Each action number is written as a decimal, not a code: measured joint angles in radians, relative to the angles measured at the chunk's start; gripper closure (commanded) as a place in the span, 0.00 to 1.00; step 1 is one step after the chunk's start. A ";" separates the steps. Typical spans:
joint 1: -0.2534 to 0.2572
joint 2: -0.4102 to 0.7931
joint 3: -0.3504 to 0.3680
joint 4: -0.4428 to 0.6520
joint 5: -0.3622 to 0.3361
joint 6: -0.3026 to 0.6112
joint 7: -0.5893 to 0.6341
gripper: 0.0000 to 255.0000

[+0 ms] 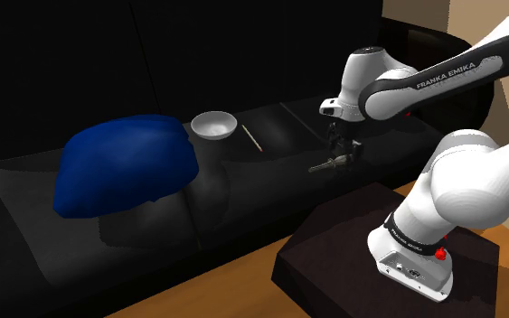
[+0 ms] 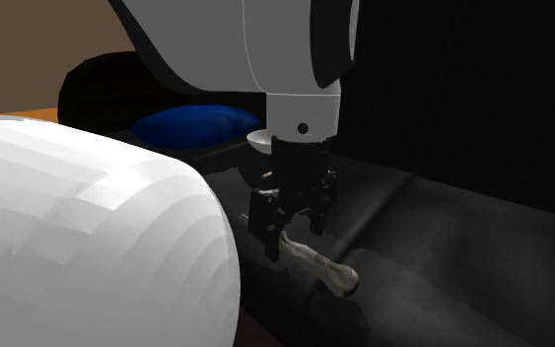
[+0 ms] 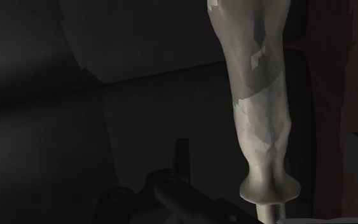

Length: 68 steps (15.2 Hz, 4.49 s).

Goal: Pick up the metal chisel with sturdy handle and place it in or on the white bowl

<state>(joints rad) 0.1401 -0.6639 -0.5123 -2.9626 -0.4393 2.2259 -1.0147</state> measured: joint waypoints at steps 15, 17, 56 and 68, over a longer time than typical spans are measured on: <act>0.001 0.018 -0.005 -0.009 -0.006 0.033 0.005 1.00; 0.002 0.018 -0.005 -0.008 -0.006 0.033 0.005 1.00; 0.219 0.300 0.124 0.548 0.277 -0.246 0.041 1.00; 0.287 0.768 0.131 1.039 0.470 -0.296 0.003 1.00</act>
<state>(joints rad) 0.4270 0.1038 -0.3815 -1.9240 0.0306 1.9302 -1.0117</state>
